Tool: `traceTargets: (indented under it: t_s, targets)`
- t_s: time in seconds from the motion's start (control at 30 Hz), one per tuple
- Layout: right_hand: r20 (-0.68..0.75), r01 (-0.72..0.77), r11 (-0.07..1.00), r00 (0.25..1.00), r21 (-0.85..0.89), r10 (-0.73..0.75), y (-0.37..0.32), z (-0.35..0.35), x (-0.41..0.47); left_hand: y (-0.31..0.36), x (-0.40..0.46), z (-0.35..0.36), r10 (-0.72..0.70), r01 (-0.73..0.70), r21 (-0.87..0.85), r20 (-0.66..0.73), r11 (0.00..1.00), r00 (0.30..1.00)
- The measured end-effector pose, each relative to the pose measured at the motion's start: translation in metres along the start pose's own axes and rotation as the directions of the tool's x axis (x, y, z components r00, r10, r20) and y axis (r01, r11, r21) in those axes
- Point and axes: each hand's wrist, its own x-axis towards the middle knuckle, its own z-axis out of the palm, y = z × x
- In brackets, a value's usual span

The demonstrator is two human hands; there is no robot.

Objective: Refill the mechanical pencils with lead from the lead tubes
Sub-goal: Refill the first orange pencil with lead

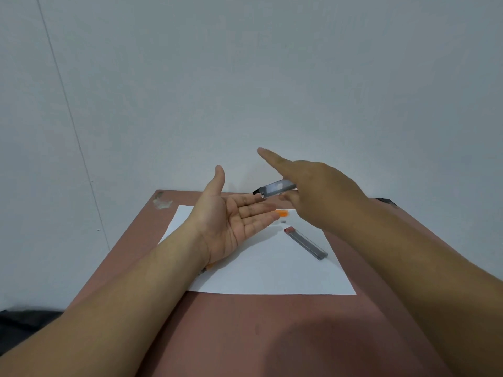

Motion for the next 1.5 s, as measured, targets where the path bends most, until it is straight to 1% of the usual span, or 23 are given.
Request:
traceTargets:
  t_s: [0.13,0.17,0.27,0.33,0.4,0.47,0.53,0.6,0.67,0.7,0.73,0.8,0.87,0.97,1.07,1.2,1.5]
  targets:
    - [-0.028,-0.006,0.999,1.0,0.042,0.007,0.0,-0.002,0.0,0.0,0.001,0.0,0.039,-0.04,-0.011,-0.044,0.999,0.998]
    - [-0.018,-0.006,0.999,1.0,0.042,0.007,0.0,-0.002,0.0,0.0,0.002,0.0,0.046,-0.047,-0.018,-0.051,0.999,0.998]
    - [0.069,-0.009,0.998,0.998,-0.055,0.013,0.0,-0.002,0.002,0.0,0.004,-0.002,0.059,-0.06,-0.014,-0.064,0.998,0.996]
    - [0.037,-0.046,0.999,0.998,0.023,0.045,-0.002,-0.001,-0.001,0.0,0.004,-0.002,0.06,-0.061,-0.009,-0.069,0.998,0.996]
    - [-0.019,-0.037,0.997,0.999,0.061,0.038,-0.002,0.001,-0.004,-0.001,0.003,0.0,0.076,-0.076,0.005,-0.087,0.997,0.993]
    - [-0.026,-0.038,0.996,0.999,0.078,0.04,-0.002,0.002,-0.005,-0.003,0.004,0.002,0.149,-0.144,0.046,-0.152,0.989,0.977]
    - [-0.032,-0.052,0.995,0.998,0.09,0.055,-0.002,0.004,-0.005,-0.005,0.006,0.003,0.284,-0.251,0.154,-0.245,0.955,0.927]
    - [-0.052,-0.064,0.991,0.996,0.113,0.07,-0.003,0.008,-0.006,-0.006,0.005,0.004,0.434,-0.333,0.335,-0.295,0.881,0.851]
    - [-0.078,-0.079,0.983,0.993,0.164,0.093,-0.001,0.011,-0.009,-0.005,0.003,0.003,0.551,-0.336,0.536,-0.312,0.774,0.774]
    - [-0.088,-0.09,0.979,0.99,0.184,0.108,-0.001,0.012,-0.01,-0.005,0.003,0.003,0.589,-0.319,0.61,-0.311,0.726,0.745]
    - [-0.097,-0.101,0.975,0.988,0.199,0.122,-0.001,0.013,-0.011,-0.005,0.002,0.002,0.611,-0.301,0.656,-0.312,0.692,0.727]
    - [-0.116,-0.122,0.966,0.982,0.228,0.152,-0.002,0.017,-0.015,-0.005,0.001,0.001,0.629,-0.271,0.706,-0.309,0.654,0.713]
    - [-0.128,-0.137,0.957,0.976,0.255,0.174,-0.002,0.024,-0.019,-0.006,0.002,0.001,0.631,-0.253,0.742,-0.283,0.621,0.722]
    - [-0.149,-0.163,0.938,0.965,0.306,0.216,0.0,0.037,-0.024,-0.007,0.002,0.0,0.613,-0.213,0.803,-0.224,0.556,0.758]
    - [-0.163,-0.181,0.899,0.951,0.398,0.264,0.004,0.045,-0.025,-0.01,0.004,-0.001,0.593,-0.196,0.85,-0.159,0.488,0.789]
    - [-0.148,-0.194,0.838,0.94,0.511,0.307,0.007,0.048,-0.028,-0.012,0.003,0.0,0.568,-0.204,0.856,-0.121,0.475,0.814]
    - [-0.139,-0.188,0.782,0.934,0.594,0.33,0.005,0.043,-0.034,-0.015,0.002,0.002,0.582,-0.254,0.856,-0.065,0.449,0.811]
